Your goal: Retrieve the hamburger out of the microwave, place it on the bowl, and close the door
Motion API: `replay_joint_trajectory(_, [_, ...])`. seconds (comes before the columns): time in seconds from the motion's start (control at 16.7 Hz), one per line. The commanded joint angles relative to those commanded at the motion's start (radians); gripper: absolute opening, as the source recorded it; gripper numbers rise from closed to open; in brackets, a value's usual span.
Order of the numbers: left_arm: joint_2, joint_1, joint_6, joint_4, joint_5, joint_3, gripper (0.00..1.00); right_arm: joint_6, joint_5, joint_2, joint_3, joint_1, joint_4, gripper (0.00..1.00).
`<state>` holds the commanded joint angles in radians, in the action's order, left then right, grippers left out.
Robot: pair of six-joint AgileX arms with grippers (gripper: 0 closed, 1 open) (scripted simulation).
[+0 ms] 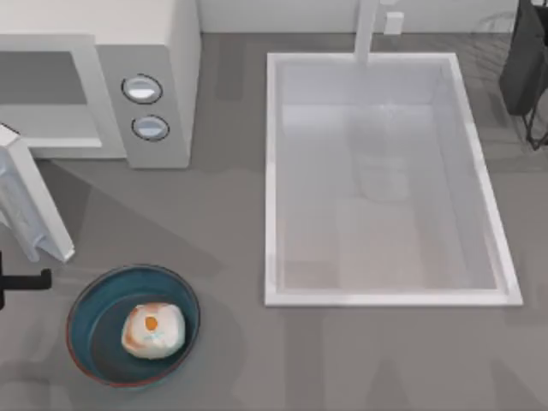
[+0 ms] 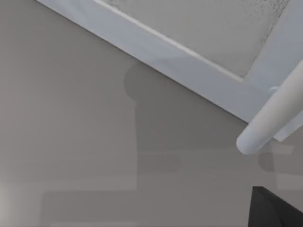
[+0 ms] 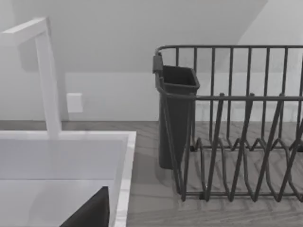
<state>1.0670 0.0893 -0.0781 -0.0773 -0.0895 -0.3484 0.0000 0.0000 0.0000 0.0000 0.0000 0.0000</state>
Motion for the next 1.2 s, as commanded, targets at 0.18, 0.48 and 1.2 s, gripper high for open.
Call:
replay_joint_trajectory(0.18, [-0.010, -0.016, 0.016, 0.001, 0.015, 0.006, 0.00, 0.000, 0.000, 0.000, 0.000, 0.000, 0.000, 1.00])
replay_joint_trajectory(0.48, [0.034, -0.016, 0.017, 0.021, 0.013, -0.028, 0.00, 0.000, 0.000, 0.000, 0.000, 0.000, 0.000, 1.00])
replay_joint_trajectory(1.2, [0.502, -0.053, 0.037, 0.208, 0.035, -0.299, 0.00, 0.000, 0.000, 0.000, 0.000, 0.000, 0.000, 1.00])
